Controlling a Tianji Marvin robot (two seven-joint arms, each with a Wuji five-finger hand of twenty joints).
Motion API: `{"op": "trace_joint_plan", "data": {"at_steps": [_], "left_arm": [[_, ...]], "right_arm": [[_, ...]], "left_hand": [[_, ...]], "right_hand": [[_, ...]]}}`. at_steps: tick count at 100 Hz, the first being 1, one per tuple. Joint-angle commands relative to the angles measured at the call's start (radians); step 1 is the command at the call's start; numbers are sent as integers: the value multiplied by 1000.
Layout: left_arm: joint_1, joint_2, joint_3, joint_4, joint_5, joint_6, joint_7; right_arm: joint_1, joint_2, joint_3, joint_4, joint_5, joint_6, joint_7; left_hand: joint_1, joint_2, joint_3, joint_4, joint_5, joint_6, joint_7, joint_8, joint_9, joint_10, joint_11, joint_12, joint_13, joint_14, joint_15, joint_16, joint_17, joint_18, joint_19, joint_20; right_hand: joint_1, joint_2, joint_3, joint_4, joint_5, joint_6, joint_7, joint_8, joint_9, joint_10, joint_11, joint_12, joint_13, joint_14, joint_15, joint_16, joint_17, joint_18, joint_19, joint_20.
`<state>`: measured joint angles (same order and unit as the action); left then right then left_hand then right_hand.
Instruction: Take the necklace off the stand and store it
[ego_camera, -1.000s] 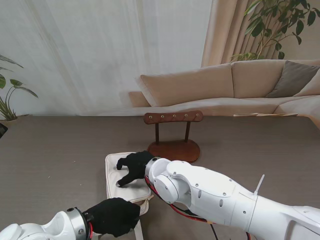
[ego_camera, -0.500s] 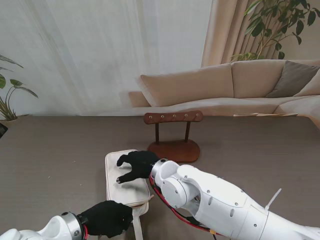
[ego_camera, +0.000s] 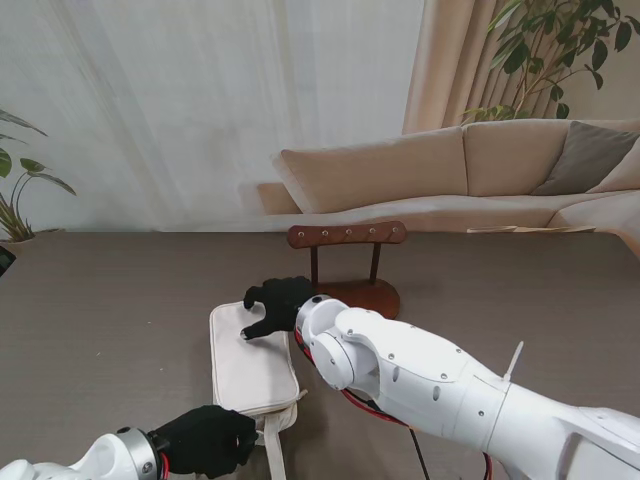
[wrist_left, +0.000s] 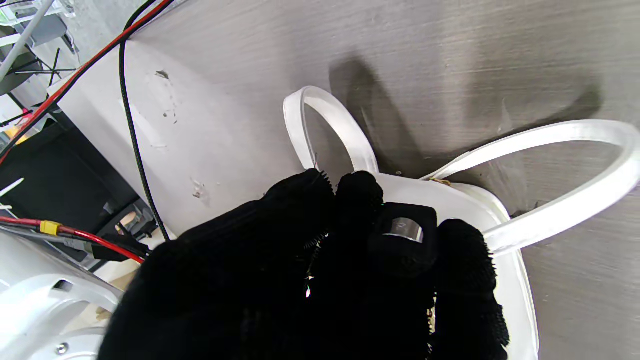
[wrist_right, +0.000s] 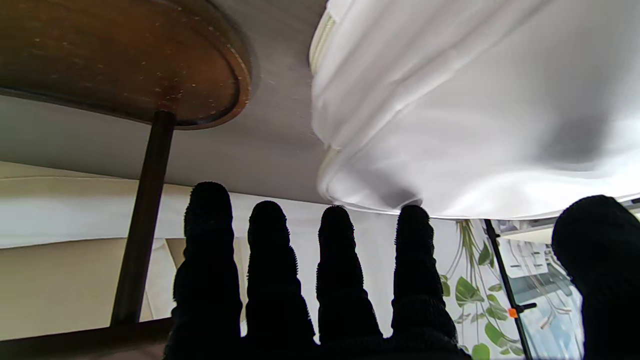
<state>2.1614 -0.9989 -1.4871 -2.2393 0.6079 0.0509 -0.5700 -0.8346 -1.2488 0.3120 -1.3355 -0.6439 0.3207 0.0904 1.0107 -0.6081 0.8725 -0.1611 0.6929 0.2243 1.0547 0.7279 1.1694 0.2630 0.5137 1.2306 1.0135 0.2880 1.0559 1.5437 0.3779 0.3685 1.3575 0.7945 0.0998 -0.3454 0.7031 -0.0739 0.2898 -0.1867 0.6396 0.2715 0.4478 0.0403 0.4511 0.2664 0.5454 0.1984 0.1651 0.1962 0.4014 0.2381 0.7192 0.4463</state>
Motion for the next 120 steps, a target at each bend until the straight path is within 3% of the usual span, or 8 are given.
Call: {"op": "trace_joint_plan", "data": {"at_steps": [1, 27, 52, 66, 88, 120], "left_arm": [[13, -2, -5, -7, -2, 2, -22], [30, -3, -18, -14, 3, 11, -27], [45, -10, -31, -9, 26, 12, 5], [41, -14, -35, 11, 38, 16, 25], [30, -28, -31, 48, 63, 20, 105], [25, -53, -29, 95, 91, 19, 251]], "right_arm": [[11, -17, -8, 18, 2, 11, 15], [79, -60, -81, 103, 35, 41, 66], [99, -85, -116, 158, 56, 41, 87], [89, -69, -112, 143, 49, 39, 93], [63, -23, -84, 85, 57, 34, 120], [18, 31, -41, 2, 71, 28, 159]], "left_hand": [[20, 20, 20, -2, 42, -54, 82, 16, 15, 13, 13, -1, 26, -29, 12, 21, -2, -20, 51, 5], [21, 22, 19, -1, 42, -57, 82, 16, 14, 12, 13, -1, 27, -28, 12, 21, -1, -20, 51, 6], [20, 20, 20, -1, 43, -58, 82, 17, 16, 12, 15, 0, 27, -30, 14, 22, 0, -20, 51, 7], [19, 19, 21, -1, 44, -59, 82, 16, 16, 12, 14, 0, 28, -29, 15, 22, 0, -19, 51, 7], [17, 16, 25, 0, 49, -60, 81, 15, 20, 16, 14, -2, 33, -27, 14, 21, 3, -16, 52, 8], [14, 11, 32, -2, 57, -61, 78, 13, 25, 14, 14, -6, 40, -20, 8, 15, 9, -11, 52, 6]], "right_hand": [[-6, 17, -53, 23, -42, 29, 0, -9, -28, -10, -5, -3, 4, -8, 9, 3, -208, 7, -7, 23], [-23, 50, -60, 27, -179, 72, -30, -36, -130, 15, -19, -8, -4, -3, 17, 3, -196, -7, 17, 29], [-29, 71, -70, 32, -204, 93, -79, -91, -217, 55, -28, -22, 68, -3, 79, 26, -146, -20, 121, 52], [-15, 64, -73, 32, -171, 97, 16, -39, -111, 36, 19, -7, 142, -14, 149, 60, -120, -18, 192, 53], [17, 44, -73, 31, 5, 94, 128, 29, 69, 5, 116, 39, 230, -36, 228, 106, -82, -18, 253, 52], [34, 43, -79, 31, 64, 103, 152, 59, 123, 8, 130, 55, 275, -40, 253, 123, -61, -19, 281, 44]]}}
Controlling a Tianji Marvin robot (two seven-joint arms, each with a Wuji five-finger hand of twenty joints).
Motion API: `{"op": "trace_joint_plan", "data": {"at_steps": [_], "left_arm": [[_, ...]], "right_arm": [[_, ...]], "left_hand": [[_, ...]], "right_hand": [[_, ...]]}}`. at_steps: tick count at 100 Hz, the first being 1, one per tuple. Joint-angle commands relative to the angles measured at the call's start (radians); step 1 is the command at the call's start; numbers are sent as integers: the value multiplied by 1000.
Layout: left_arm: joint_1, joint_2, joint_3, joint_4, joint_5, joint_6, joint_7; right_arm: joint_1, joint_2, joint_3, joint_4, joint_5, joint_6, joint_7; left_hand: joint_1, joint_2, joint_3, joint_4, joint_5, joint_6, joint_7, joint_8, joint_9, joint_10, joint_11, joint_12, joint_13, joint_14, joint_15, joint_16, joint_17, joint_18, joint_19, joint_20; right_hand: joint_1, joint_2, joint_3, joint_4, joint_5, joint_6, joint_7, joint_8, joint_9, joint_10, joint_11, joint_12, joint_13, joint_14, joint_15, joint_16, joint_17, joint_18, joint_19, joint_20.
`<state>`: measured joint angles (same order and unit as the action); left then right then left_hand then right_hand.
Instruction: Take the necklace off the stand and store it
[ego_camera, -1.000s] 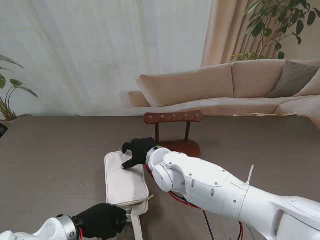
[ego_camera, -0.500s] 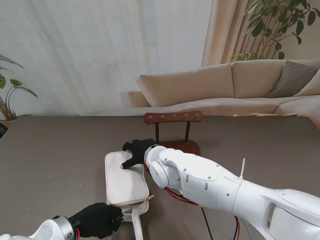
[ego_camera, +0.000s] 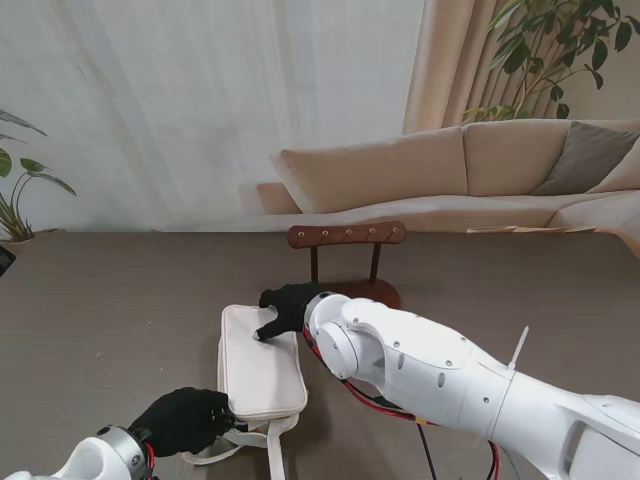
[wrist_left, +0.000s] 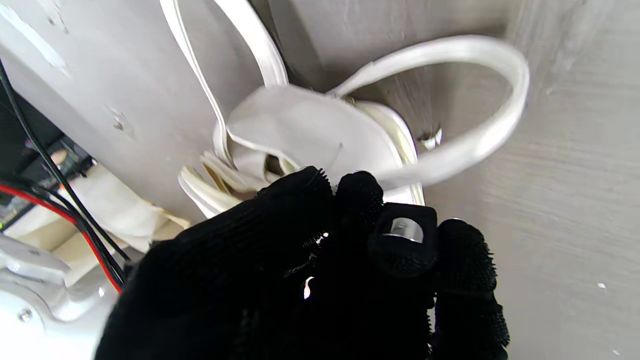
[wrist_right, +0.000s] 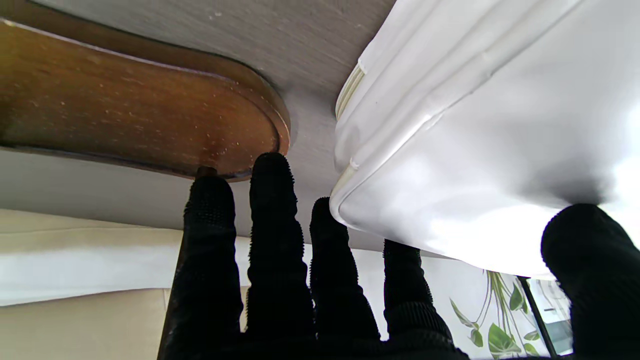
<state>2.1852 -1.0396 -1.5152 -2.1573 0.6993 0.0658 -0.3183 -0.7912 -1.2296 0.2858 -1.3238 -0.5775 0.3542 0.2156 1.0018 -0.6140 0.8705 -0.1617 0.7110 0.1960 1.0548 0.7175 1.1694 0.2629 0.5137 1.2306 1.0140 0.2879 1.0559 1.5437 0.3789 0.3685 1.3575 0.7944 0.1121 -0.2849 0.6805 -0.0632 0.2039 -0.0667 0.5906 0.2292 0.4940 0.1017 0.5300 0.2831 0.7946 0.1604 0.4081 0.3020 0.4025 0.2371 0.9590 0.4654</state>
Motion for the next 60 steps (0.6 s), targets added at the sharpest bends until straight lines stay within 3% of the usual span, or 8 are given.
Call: {"op": "trace_joint_plan", "data": {"at_steps": [1, 27, 60], "left_arm": [[1, -14, -1, 15, -1, 4, 6], [-8, -29, 21, 57, -27, 4, 102], [11, -27, 30, 45, -29, -1, 91]], "right_arm": [[-26, 13, -14, -12, 4, -6, 35], [-37, 40, 3, -67, -9, 2, 63], [-29, 53, 3, -92, -31, 29, 84]], "left_hand": [[23, 16, 34, -1, 40, -32, 77, 23, 26, 14, 13, -6, 40, -19, 7, 15, 9, -10, 53, 6], [25, 14, 38, -2, 45, -26, 72, 22, 29, 20, 12, -9, 45, -7, -1, 9, 8, -3, 51, 4], [23, 13, 40, -3, 47, -27, 69, 25, 30, 18, 12, -9, 50, -5, -8, 4, 13, -2, 53, 3]], "right_hand": [[22, -18, -57, 20, 150, -17, 201, 102, 77, -53, 51, 39, 26, -2, 10, 17, -62, -18, 42, 25], [31, -16, -62, 21, 167, -12, 206, 113, 93, -49, 50, 43, 42, 3, 13, 21, -57, -16, 49, 17], [43, -17, -64, 23, 262, -10, 246, 137, 155, -43, 58, 49, 86, 2, 24, 27, -28, -10, 71, 9]]}}
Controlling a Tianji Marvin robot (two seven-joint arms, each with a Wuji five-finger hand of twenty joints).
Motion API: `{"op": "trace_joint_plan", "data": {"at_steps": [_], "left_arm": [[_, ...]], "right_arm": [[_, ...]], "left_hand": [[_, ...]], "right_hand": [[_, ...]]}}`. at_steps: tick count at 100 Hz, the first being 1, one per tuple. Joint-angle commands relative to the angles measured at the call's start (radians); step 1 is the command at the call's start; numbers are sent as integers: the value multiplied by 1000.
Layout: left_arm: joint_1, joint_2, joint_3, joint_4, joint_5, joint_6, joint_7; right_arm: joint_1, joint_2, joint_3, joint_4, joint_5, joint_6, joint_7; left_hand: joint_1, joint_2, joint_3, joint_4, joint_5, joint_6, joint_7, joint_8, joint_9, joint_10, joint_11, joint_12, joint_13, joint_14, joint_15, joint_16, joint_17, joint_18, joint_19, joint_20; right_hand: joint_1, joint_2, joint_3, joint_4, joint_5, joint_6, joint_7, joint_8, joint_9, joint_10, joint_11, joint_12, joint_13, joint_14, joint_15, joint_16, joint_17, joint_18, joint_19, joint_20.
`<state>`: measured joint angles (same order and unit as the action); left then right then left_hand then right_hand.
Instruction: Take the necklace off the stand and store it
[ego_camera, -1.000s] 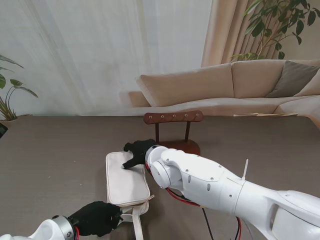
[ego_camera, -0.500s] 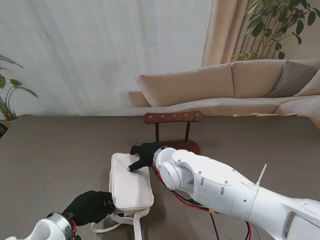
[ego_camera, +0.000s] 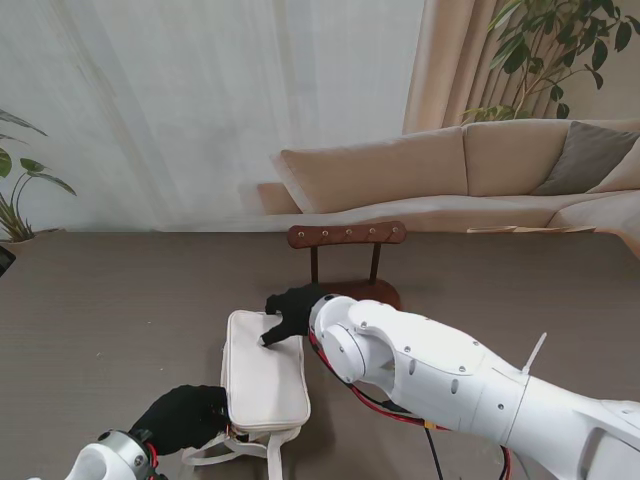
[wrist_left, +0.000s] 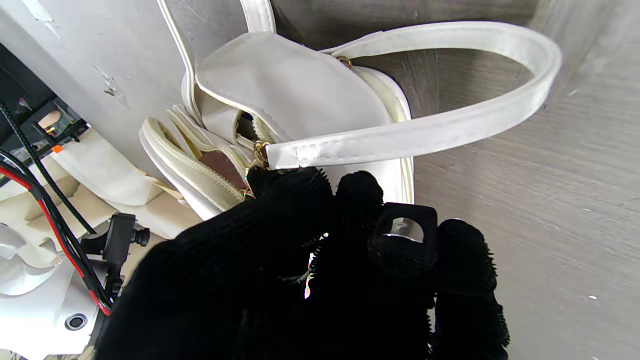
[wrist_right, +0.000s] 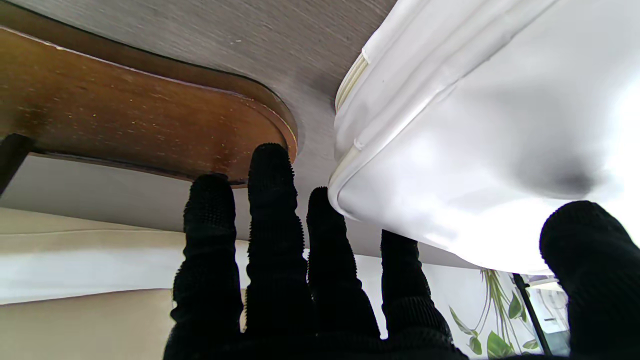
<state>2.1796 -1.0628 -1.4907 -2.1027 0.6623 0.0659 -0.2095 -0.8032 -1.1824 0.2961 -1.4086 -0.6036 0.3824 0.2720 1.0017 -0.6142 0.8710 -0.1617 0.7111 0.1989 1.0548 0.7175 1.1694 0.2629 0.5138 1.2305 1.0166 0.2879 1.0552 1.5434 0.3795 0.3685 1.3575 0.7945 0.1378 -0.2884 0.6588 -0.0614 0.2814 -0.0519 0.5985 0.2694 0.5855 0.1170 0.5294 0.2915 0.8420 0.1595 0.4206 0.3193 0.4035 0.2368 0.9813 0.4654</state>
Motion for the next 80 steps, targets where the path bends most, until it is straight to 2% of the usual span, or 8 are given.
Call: {"op": "trace_joint_plan", "data": {"at_steps": [1, 10, 36, 48, 55, 61, 71, 80], "left_arm": [[17, -4, 6, -10, 10, -1, -16], [15, -8, 11, -6, 22, 6, 11], [-31, -29, 50, 37, 34, 48, 145], [-58, -36, 60, 55, 31, 60, 184], [-76, -39, 64, 66, 16, 62, 190], [-91, -39, 68, 75, 7, 62, 191], [-112, -38, 73, 89, 1, 62, 182], [-123, -36, 74, 96, 0, 66, 171]], "right_arm": [[-18, 6, -7, -9, -5, 1, 28], [-26, 15, 2, -22, -20, 4, 30], [-50, 45, 31, -71, -71, 20, 52], [-52, 61, 34, -95, -110, 36, 73], [-56, 68, 36, -106, -139, 43, 80], [-61, 74, 41, -110, -174, 37, 80], [-66, 77, 42, -108, -220, 30, 74], [-47, 79, 21, -104, -227, 46, 89]], "left_hand": [[23, 13, 39, -3, 46, -31, 69, 25, 30, 18, 12, -9, 47, -6, -7, 5, 13, -2, 53, 3], [20, 5, 50, -4, 50, -28, 69, 27, 37, 16, 13, -10, 57, -6, -8, 1, 28, 3, 55, 0], [20, -9, 69, -7, 65, -17, 66, 23, 50, 24, 14, -17, 86, 19, -28, -18, 55, 22, 61, -6], [19, -12, 75, -9, 68, -15, 64, 23, 54, 25, 13, -19, 93, 26, -33, -24, 62, 24, 61, -8], [18, -14, 77, -9, 70, -13, 63, 22, 54, 27, 12, -20, 94, 29, -36, -26, 62, 26, 61, -10], [20, -14, 78, -9, 71, -13, 63, 23, 55, 27, 13, -20, 95, 32, -37, -27, 62, 26, 61, -11], [18, -14, 79, -10, 72, -15, 63, 23, 56, 26, 13, -21, 97, 33, -38, -29, 62, 26, 61, -11], [18, -15, 80, -10, 72, -15, 62, 23, 56, 26, 12, -21, 97, 33, -39, -29, 62, 26, 61, -12]], "right_hand": [[18, -13, -43, 21, 188, -25, 240, 98, 67, -58, 59, 41, 40, 2, 12, 10, -28, -10, 49, 9], [25, -15, -44, 22, 240, -20, 271, 116, 112, -60, 68, 45, 66, -1, 18, 12, -13, -8, 62, 7], [60, -21, -55, 26, 413, -15, 341, 172, 287, -59, 75, 67, 183, -8, 52, 34, 58, 0, 118, -1], [72, -31, -54, 28, 515, -17, 370, 197, 376, -67, 78, 80, 241, -16, 70, 46, 96, 4, 147, -4], [73, -35, -53, 29, 536, -22, 375, 207, 399, -68, 77, 86, 260, -19, 77, 52, 109, 6, 158, -3], [65, -42, -52, 29, 506, -31, 355, 207, 389, -68, 64, 87, 253, -18, 70, 52, 106, 6, 159, -6], [33, -58, -36, 29, 371, -21, 277, 195, 292, -54, 25, 91, 202, -5, 38, 50, 68, 9, 145, -14], [-29, -73, 7, 19, 210, 56, 191, 156, 158, -25, 4, 81, 128, 15, 6, 53, 17, 20, 118, -10]]}}
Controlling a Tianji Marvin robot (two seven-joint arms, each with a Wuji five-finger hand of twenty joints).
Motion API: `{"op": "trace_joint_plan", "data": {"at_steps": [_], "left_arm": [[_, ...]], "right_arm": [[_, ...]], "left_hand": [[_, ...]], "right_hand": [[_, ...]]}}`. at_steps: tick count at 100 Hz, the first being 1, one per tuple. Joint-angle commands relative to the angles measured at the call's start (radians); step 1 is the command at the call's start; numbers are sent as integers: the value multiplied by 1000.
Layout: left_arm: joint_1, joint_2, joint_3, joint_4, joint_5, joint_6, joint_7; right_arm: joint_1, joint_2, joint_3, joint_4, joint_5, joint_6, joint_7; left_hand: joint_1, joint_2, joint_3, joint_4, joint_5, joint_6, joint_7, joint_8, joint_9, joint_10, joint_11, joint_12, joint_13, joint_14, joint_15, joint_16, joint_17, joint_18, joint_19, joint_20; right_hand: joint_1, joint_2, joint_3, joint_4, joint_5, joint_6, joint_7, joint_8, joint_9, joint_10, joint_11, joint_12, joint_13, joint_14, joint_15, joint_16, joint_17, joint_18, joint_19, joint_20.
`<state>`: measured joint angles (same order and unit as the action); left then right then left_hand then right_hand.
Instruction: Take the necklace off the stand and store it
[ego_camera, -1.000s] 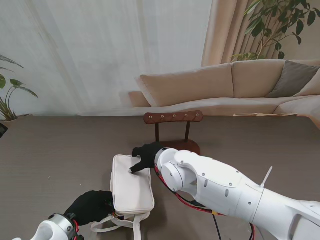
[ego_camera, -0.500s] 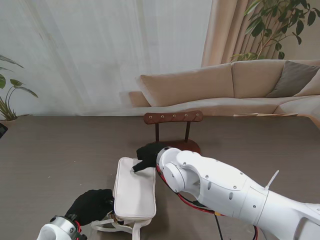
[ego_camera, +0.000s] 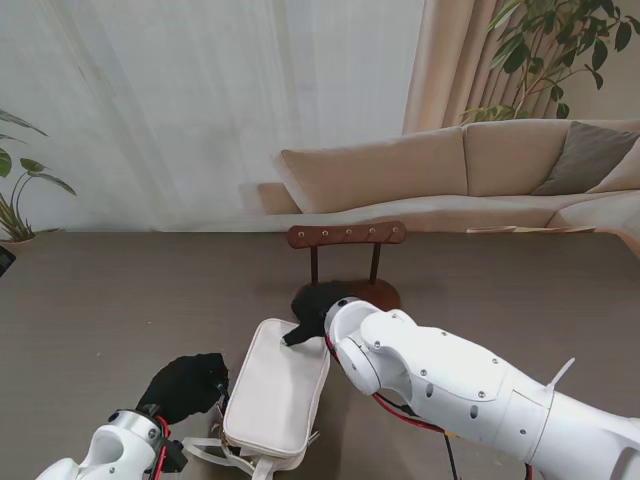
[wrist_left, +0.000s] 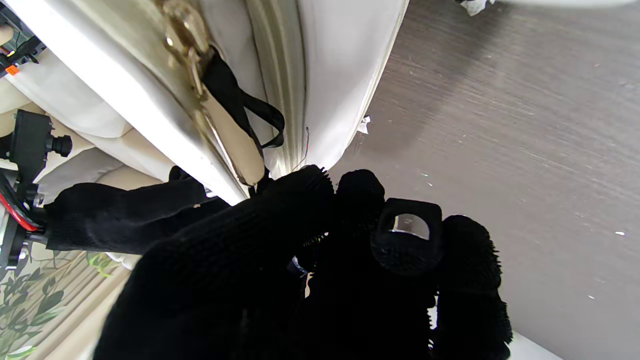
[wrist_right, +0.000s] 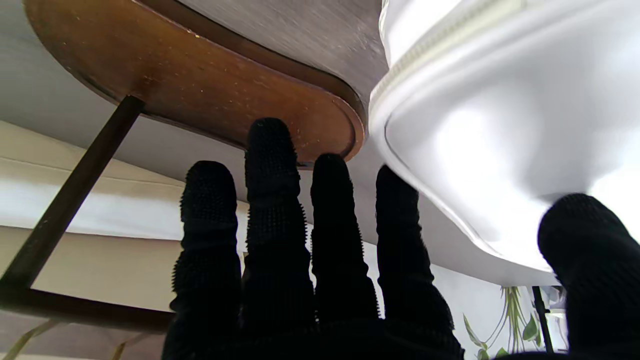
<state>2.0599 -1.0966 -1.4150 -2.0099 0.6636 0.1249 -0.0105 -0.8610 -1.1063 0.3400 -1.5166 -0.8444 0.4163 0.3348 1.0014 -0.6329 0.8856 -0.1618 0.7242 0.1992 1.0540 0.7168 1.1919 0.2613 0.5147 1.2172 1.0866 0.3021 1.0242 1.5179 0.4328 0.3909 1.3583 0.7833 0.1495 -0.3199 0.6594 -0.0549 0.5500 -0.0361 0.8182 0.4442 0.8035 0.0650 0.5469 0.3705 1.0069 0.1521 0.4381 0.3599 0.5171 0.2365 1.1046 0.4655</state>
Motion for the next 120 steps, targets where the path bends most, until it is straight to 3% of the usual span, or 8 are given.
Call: {"op": "trace_joint_plan", "data": {"at_steps": [1, 17, 33, 47, 72, 102, 109, 120], "left_arm": [[-4, -2, -2, 3, -2, 7, -29], [-10, -1, -10, 5, 0, 9, -37], [-25, 0, -23, 5, 3, 20, -49], [-62, 0, -19, 22, -6, 26, -52], [-119, -3, 8, 61, -25, 37, -41], [-179, -10, 29, 103, -39, 62, -13], [-197, -11, 35, 115, -43, 67, -10], [-219, -11, 44, 130, -58, 71, -15]], "right_arm": [[14, 3, -27, 5, 14, 16, 29], [70, 1, -87, 29, 50, 61, 65], [86, -1, -106, 49, 67, 81, 70], [66, 1, -83, 54, 87, 91, 62], [49, 11, -64, 38, 151, 150, 78], [-28, 56, 5, -61, 156, 186, 127], [-65, 66, 39, -88, 144, 181, 136], [-141, 74, 118, -118, -8, 97, 143]], "left_hand": [[18, 4, 65, -10, 59, -16, 63, 24, 33, 28, 11, -7, 27, 19, -8, -4, 9, 4, 61, -1], [18, 3, 66, -11, 61, -17, 62, 24, 34, 27, 11, -7, 28, 18, -8, -5, 9, 7, 60, -2], [18, 3, 67, -10, 63, -16, 59, 23, 37, 28, 11, -8, 33, 21, -10, -8, 14, 9, 59, -5], [18, 1, 68, -10, 65, -16, 58, 23, 39, 28, 11, -9, 36, 22, -12, -10, 19, 10, 60, -6], [17, -1, 72, -11, 66, -16, 56, 25, 41, 27, 10, -10, 40, 23, -15, -14, 23, 10, 61, -8], [18, -2, 75, -11, 69, -12, 53, 26, 42, 31, 10, -10, 43, 30, -16, -16, 24, 16, 60, -11], [18, -4, 75, -12, 70, -12, 53, 27, 43, 31, 10, -10, 45, 31, -16, -17, 26, 17, 60, -12], [18, -3, 75, -12, 70, -12, 52, 27, 43, 32, 9, -10, 44, 34, -18, -18, 24, 17, 60, -13]], "right_hand": [[-42, -42, 8, 12, -64, 47, -31, -21, -66, 28, -13, 2, -41, 24, -11, 13, -99, 20, -7, -10], [-36, -23, 6, 8, -37, 56, -8, -39, -86, 36, 20, -1, -67, 25, 7, 19, -112, 17, -17, 3], [198, -11, -87, 31, 365, -46, 154, 36, 217, -23, 121, 66, 117, -39, 170, 72, 24, 3, 79, 23], [299, -41, -84, 60, 555, -44, 233, 134, 436, -44, 169, 159, 301, -75, 341, 144, 171, 5, 194, 18], [264, -145, 94, 253, 763, -23, 278, 285, 645, -24, 217, 284, 307, -82, 774, 283, 343, 46, 318, 15], [226, -247, 228, 395, 786, -8, 393, 312, 653, 1, 352, 294, 305, -54, 881, 322, 387, 56, 352, -1], [210, -223, 203, 363, 779, -32, 341, 269, 651, -16, 299, 255, 307, -66, 830, 297, 368, 36, 339, -11], [100, -132, 99, 115, 588, -89, 49, 182, 522, -35, 60, 219, 307, -78, 564, 178, 238, 28, 248, -3]]}}
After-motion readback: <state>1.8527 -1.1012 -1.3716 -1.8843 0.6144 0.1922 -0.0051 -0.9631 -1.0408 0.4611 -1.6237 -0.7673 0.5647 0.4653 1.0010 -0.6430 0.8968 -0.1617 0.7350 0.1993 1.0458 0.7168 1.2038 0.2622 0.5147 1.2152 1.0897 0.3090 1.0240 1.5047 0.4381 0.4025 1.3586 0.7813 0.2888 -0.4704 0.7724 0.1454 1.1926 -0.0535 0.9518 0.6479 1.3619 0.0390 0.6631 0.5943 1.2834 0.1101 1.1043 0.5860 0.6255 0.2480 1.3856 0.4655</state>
